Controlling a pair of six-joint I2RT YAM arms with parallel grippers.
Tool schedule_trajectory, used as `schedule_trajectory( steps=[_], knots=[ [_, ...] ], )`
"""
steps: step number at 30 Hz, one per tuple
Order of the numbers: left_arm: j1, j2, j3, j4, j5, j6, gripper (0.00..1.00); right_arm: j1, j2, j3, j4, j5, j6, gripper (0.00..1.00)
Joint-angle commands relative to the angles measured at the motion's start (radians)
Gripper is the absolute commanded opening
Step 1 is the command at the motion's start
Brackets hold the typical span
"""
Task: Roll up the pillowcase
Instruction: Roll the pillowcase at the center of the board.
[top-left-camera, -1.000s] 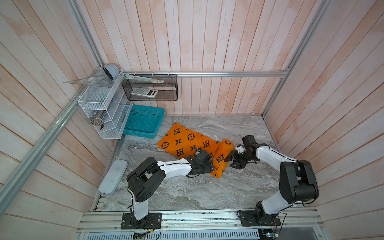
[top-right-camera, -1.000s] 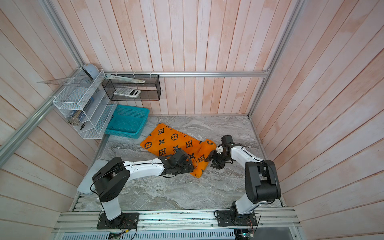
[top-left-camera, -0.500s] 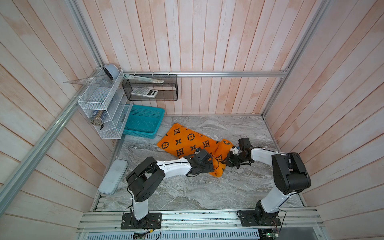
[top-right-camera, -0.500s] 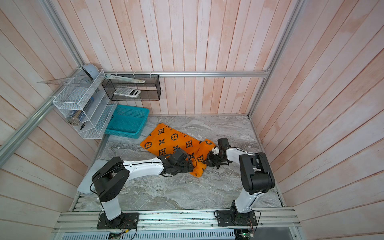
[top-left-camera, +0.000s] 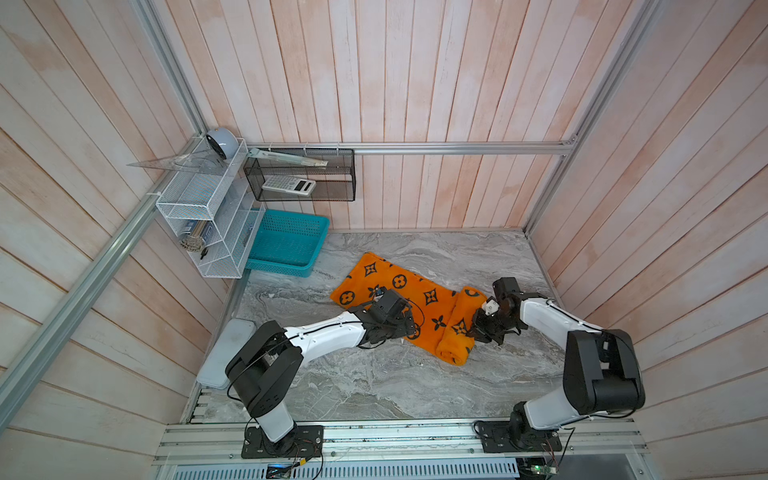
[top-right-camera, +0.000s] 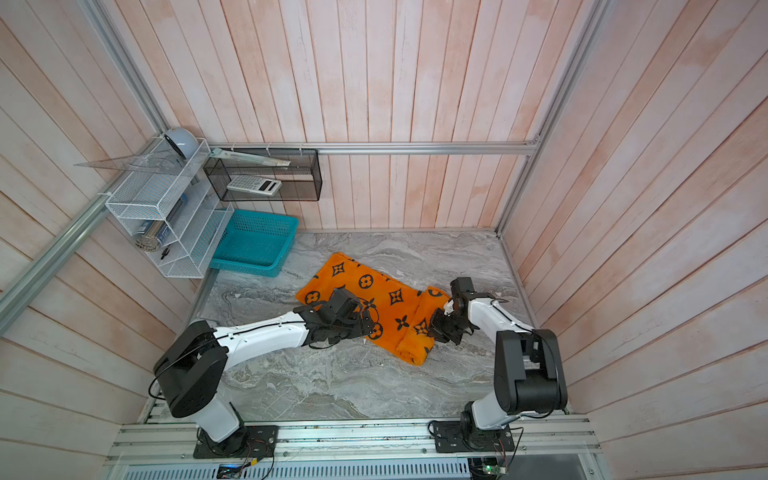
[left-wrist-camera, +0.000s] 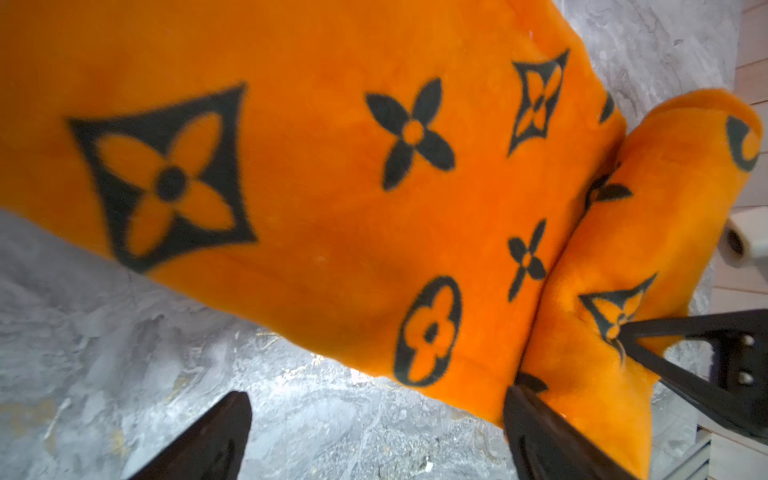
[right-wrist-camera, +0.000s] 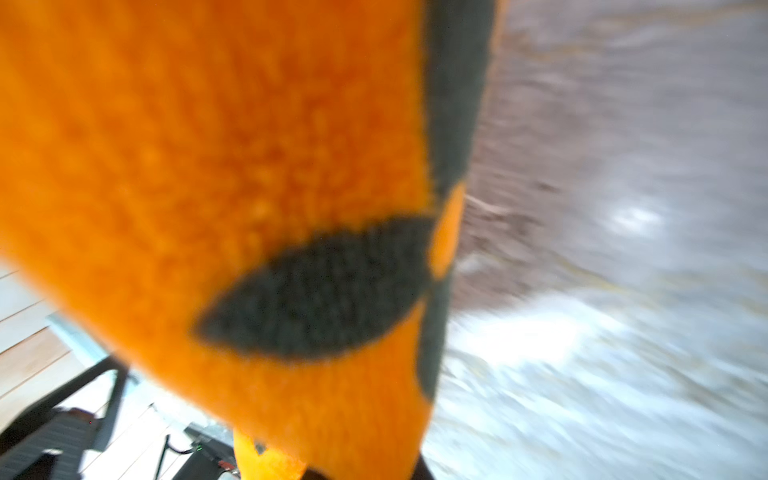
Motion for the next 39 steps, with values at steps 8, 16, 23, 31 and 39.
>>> schedule_trajectory(
  steps=[8, 16, 23, 31, 39],
  knots=[
    [0.035, -0.020, -0.055, -0.020, -0.033, 0.028, 1.00, 0.046, 0.064, 0.136, -0.165, 0.042, -0.067, 0.31],
    [0.038, -0.016, -0.057, -0.017, -0.029, 0.029, 1.00, 0.135, 0.104, 0.238, -0.161, 0.038, -0.052, 0.43],
    [0.039, -0.047, -0.031, -0.024, -0.024, 0.032, 1.00, 0.250, 0.223, 0.376, -0.152, 0.011, -0.049, 0.43],
    [0.038, -0.103, -0.040, 0.016, -0.010, 0.047, 1.00, 0.375, 0.372, 0.527, -0.104, -0.005, 0.002, 0.43],
    [0.015, -0.040, -0.021, 0.080, 0.033, 0.043, 1.00, 0.384, 0.418, 0.530, -0.035, -0.032, 0.052, 0.43]
  ],
)
